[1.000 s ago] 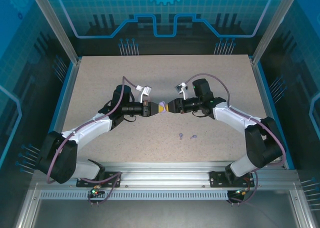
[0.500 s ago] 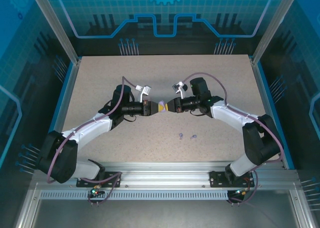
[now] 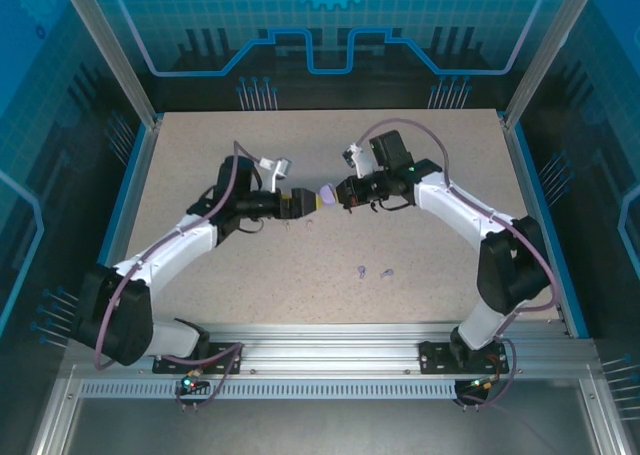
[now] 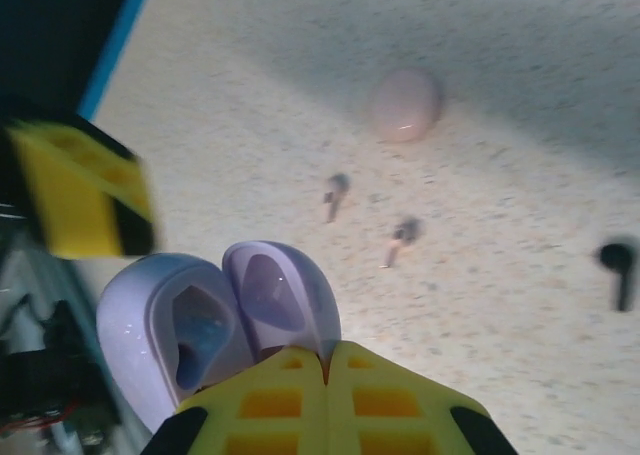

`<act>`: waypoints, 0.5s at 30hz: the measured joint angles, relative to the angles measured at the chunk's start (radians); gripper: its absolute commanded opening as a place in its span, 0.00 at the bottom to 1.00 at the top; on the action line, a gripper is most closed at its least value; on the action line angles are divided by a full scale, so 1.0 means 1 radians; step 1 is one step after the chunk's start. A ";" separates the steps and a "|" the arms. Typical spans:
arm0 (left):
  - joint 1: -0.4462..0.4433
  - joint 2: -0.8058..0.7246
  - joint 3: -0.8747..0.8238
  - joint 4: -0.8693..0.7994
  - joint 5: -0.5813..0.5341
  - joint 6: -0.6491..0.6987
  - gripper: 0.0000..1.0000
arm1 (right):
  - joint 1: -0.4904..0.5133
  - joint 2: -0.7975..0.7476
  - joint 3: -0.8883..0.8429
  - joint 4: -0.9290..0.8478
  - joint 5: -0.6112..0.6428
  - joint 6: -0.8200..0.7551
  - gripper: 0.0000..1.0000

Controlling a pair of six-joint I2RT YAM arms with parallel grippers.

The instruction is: Insert the wireless bluetooth earbuds into the charging case

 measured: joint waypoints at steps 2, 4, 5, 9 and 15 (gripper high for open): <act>0.014 0.020 0.098 -0.108 0.016 0.089 0.99 | 0.000 0.034 0.072 -0.088 0.060 -0.096 0.00; 0.014 0.044 0.178 -0.203 0.042 0.172 0.99 | 0.000 0.053 0.113 -0.148 0.098 -0.179 0.00; 0.014 0.058 0.212 -0.252 0.055 0.215 0.98 | 0.000 0.057 0.126 -0.172 0.112 -0.221 0.00; 0.014 0.119 0.284 -0.414 0.088 0.347 0.92 | -0.011 0.058 0.138 -0.226 0.113 -0.329 0.00; 0.014 0.206 0.303 -0.566 0.137 0.449 0.75 | -0.027 0.058 0.137 -0.263 0.051 -0.409 0.00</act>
